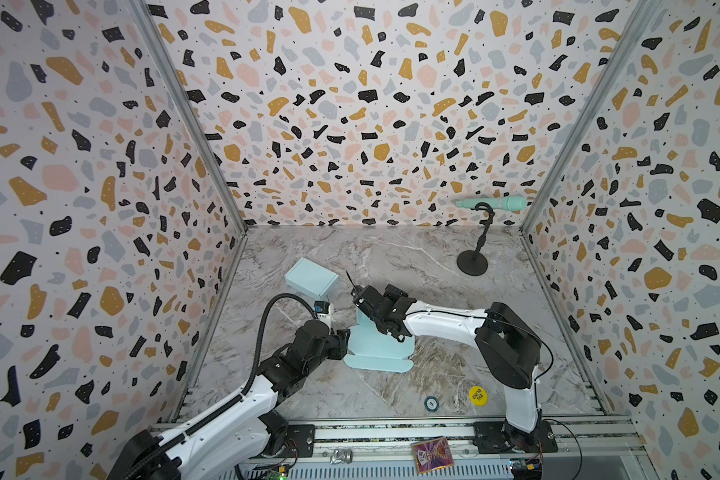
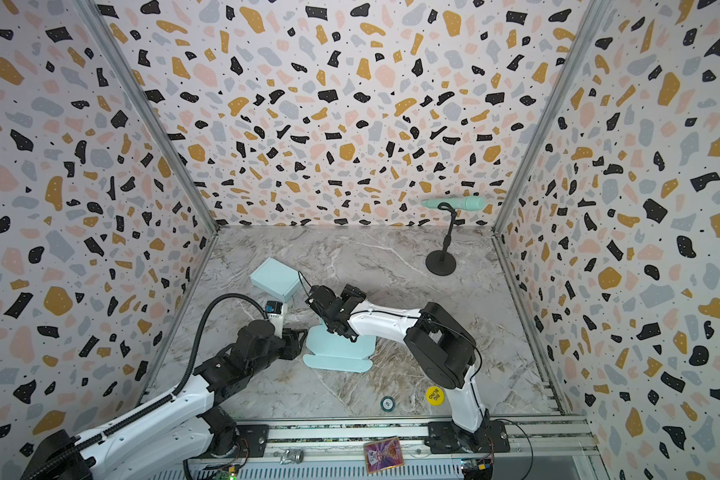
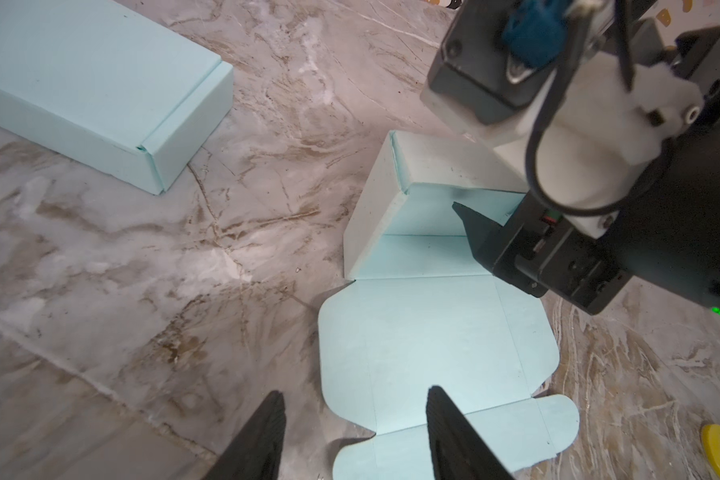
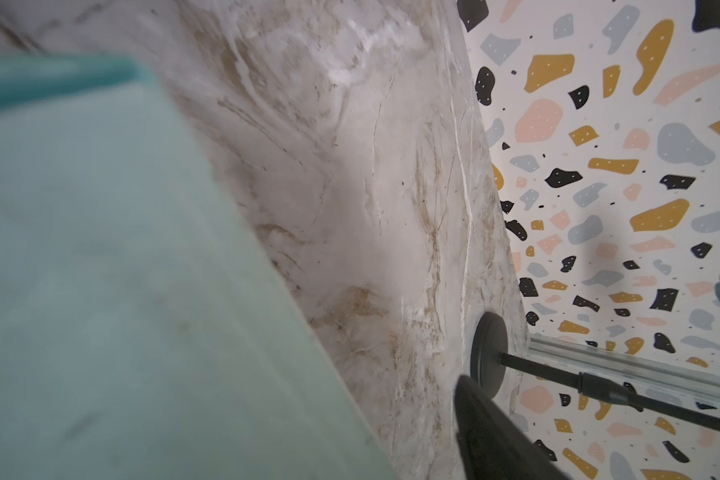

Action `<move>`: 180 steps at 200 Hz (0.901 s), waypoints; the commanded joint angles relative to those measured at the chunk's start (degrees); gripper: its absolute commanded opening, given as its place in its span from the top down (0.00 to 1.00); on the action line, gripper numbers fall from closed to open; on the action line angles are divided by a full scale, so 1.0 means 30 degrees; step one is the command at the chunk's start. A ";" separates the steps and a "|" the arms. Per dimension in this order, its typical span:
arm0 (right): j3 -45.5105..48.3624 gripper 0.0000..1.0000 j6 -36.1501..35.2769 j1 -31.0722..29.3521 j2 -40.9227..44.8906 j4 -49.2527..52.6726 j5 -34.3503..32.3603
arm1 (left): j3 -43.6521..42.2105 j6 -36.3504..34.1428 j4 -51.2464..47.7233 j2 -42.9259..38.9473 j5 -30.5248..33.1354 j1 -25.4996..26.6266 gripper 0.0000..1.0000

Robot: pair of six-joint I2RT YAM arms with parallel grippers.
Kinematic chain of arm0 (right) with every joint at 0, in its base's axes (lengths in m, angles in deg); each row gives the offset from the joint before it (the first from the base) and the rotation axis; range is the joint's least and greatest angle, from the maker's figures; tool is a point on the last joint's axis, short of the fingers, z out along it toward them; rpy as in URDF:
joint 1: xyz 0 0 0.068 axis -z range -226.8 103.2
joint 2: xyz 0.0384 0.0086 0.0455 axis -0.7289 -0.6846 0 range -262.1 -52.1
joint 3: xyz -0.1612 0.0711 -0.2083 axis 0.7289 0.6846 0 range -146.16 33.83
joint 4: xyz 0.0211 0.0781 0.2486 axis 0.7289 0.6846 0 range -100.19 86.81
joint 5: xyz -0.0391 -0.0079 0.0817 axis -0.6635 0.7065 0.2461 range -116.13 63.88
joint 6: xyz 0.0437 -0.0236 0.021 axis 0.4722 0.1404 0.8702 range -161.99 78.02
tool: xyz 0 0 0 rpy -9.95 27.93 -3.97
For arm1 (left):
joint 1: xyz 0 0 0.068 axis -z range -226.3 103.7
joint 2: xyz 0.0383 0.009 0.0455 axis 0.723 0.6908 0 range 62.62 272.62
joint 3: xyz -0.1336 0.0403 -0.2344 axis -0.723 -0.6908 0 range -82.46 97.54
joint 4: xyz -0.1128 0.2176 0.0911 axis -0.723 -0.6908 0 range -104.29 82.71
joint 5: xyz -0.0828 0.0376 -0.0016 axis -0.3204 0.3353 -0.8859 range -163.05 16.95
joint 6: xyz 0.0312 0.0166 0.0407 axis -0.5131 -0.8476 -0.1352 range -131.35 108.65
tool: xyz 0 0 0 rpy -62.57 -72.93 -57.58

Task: Fold the paper box

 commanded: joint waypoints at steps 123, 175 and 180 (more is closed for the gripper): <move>0.0023 0.68 0.2579 0.2158 0.1717 0.0699 0.4210 | 0.0605 0.1276 -0.2043 -0.1460 0.0558 -0.0167 0.37; 0.2931 0.70 0.4277 0.5879 0.3064 -0.1651 1.0359 | 0.0811 0.2972 -0.2622 -0.2434 0.0390 0.0009 0.21; 0.3137 0.70 0.4344 0.6155 0.3120 -0.1839 1.0805 | 0.0919 0.3113 -0.2559 -0.2409 0.0348 0.0009 0.19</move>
